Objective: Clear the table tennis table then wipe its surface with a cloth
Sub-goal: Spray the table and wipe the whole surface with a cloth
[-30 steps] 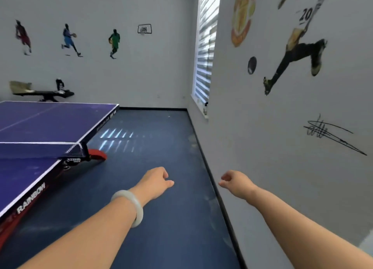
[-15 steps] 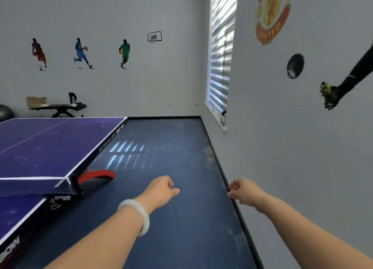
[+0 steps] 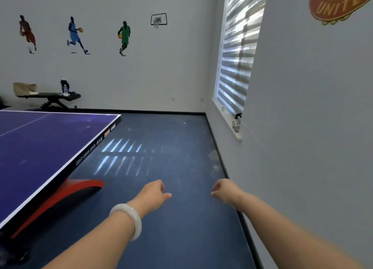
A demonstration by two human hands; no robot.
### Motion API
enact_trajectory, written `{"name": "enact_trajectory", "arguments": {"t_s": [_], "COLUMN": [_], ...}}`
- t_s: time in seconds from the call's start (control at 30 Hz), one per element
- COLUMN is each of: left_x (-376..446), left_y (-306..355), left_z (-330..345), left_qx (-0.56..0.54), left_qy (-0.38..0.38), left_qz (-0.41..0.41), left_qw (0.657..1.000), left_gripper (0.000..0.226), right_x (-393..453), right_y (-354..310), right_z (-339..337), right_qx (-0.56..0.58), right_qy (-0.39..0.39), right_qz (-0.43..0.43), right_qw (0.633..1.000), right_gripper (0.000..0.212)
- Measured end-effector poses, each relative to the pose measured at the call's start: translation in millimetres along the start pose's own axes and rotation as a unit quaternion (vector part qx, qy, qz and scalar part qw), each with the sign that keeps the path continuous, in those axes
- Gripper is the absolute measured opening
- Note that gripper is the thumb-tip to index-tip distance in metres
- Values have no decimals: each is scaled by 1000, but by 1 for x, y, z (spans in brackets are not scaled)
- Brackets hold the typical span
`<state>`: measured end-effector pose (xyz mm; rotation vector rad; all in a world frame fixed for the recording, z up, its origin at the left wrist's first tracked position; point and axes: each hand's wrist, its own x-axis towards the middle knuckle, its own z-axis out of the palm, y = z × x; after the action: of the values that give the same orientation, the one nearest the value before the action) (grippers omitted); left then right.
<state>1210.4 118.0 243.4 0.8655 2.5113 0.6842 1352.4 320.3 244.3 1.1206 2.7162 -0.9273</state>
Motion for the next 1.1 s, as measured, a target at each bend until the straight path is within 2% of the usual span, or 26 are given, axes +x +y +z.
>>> {"name": "enact_trajectory", "arguments": {"t_s": [0.1, 0.27, 0.5, 0.63, 0.9, 1.1], "left_x": [94, 238, 419, 529, 722, 859], "left_y": [-4, 7, 71, 109, 157, 173], "left_z": [-26, -59, -54, -51, -62, -51], "left_qx": [-5, 16, 23, 18, 6, 22], "left_qy": [-1, -21, -70, -68, -62, -96], "left_qz": [16, 40, 85, 102, 92, 96], "left_qw": [1000, 999, 994, 992, 994, 991], "left_gripper": [37, 37, 34, 34, 26, 23], "right_x": [81, 199, 342, 451, 655, 775], "right_y": [-19, -31, 7, 27, 34, 45], "right_z": [-16, -56, -112, -155, -227, -245], "right_qx": [16, 54, 118, 143, 159, 158], "right_qy": [19, 55, 94, 113, 101, 94], "right_qz": [24, 74, 135, 127, 134, 171], "right_qw": [999, 994, 979, 975, 973, 968], "right_gripper": [14, 29, 29, 31, 26, 26]}}
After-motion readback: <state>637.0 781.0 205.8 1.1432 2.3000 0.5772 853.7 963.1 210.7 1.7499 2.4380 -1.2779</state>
